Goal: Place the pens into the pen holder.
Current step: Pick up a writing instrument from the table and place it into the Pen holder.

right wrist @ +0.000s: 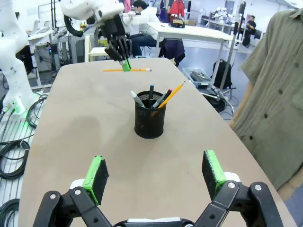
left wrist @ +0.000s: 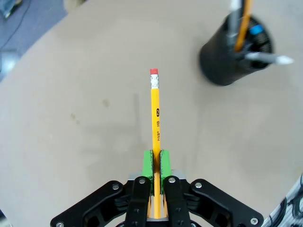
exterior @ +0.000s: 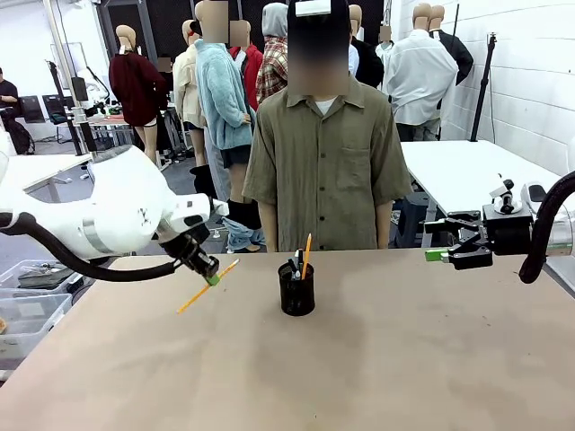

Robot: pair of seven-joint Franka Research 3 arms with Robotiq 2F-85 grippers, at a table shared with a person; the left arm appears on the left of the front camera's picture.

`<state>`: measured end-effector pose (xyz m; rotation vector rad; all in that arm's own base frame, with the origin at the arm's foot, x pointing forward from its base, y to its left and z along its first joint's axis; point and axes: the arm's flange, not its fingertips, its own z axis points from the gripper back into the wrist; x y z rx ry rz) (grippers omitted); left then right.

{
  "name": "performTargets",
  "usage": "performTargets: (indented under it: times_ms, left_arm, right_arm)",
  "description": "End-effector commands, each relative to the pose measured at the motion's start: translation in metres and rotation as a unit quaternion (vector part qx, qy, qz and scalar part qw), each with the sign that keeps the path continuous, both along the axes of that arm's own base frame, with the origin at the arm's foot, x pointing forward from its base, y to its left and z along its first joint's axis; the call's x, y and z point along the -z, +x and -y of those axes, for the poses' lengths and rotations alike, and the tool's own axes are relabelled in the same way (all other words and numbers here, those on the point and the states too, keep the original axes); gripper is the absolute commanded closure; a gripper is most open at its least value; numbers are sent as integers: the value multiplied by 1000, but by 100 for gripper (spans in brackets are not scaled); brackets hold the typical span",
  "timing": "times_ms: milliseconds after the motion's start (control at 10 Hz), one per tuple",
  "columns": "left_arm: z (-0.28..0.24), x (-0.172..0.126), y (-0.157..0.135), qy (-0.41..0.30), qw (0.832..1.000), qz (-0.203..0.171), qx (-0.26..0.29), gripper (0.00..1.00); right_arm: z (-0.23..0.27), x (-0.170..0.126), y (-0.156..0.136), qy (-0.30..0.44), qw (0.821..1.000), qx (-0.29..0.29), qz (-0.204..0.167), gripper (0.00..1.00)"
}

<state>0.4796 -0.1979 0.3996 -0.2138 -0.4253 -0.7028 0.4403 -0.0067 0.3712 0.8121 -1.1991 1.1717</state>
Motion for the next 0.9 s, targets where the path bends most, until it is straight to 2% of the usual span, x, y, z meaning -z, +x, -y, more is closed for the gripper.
performTargets:
  times_ms: [0,200,300,400,600,700,800]
  left_arm:
    - [-32,-16,4,-74,992,-17,96,100]
    - [-27,-24,14,-148,968,-24,200,100]
    - [-25,-29,23,-198,949,-15,244,100]
    - [-22,-31,30,-242,922,5,301,100]
    - [-17,-27,39,-302,890,26,341,100]
    - [-14,-23,41,-315,885,29,341,100]
    - [-12,-37,27,-268,906,38,324,100]
  right_arm:
    - [-2,0,0,-1,1000,-2,2,0]
    - [-2,0,0,-1,1000,-2,2,0]
    - [-2,0,0,-1,1000,-2,2,0]
    - [-2,0,0,-1,1000,-2,2,0]
    - [-2,0,0,-1,1000,-2,2,0]
    - [-2,0,0,-1,1000,-2,2,0]
    - [-2,0,0,-1,1000,-2,2,0]
